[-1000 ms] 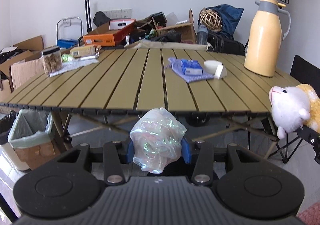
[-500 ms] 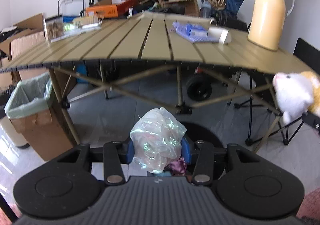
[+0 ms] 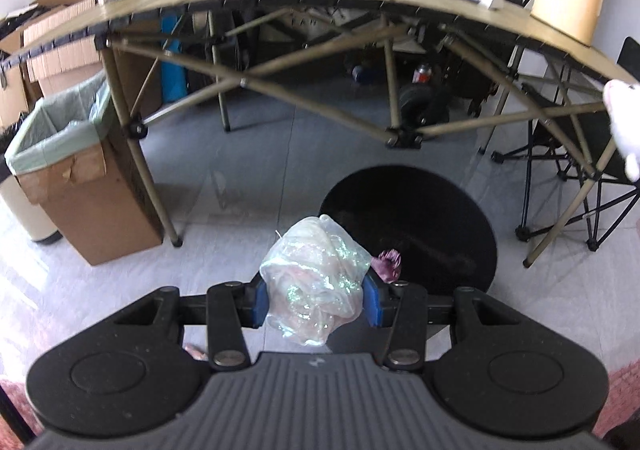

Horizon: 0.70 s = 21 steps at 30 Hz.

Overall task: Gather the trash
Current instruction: 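Open the left tool over the bin to drop the clear plastic bag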

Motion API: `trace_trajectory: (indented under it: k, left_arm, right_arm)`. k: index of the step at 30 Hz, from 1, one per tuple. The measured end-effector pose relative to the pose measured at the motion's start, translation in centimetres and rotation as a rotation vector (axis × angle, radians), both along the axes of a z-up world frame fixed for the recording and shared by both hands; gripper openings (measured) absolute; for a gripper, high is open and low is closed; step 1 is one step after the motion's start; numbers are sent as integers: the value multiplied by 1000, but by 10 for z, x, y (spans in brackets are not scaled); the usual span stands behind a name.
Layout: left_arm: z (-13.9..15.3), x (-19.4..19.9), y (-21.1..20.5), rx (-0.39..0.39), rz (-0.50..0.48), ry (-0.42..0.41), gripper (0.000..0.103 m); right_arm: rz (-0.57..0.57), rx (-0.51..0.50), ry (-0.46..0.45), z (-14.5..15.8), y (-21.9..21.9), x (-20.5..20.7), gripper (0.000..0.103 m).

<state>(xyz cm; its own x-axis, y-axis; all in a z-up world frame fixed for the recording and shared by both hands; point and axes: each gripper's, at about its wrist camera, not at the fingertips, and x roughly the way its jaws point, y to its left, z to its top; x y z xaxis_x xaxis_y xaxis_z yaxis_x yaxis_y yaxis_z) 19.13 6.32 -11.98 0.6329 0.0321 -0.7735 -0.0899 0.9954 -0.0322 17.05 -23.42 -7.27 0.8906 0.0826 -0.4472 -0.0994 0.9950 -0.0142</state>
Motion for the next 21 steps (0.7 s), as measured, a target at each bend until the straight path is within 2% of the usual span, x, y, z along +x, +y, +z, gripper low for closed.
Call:
trace_trajectory:
  k: [8,21]
  left_arm:
    - [-26,12,11,-24,9,131,45]
    - [-37,29,6,-17,16,225,45]
  right_arm:
    - [-25,-3,7,-3,1,9,46]
    - [-50,12,29,-11,-3,25,46]
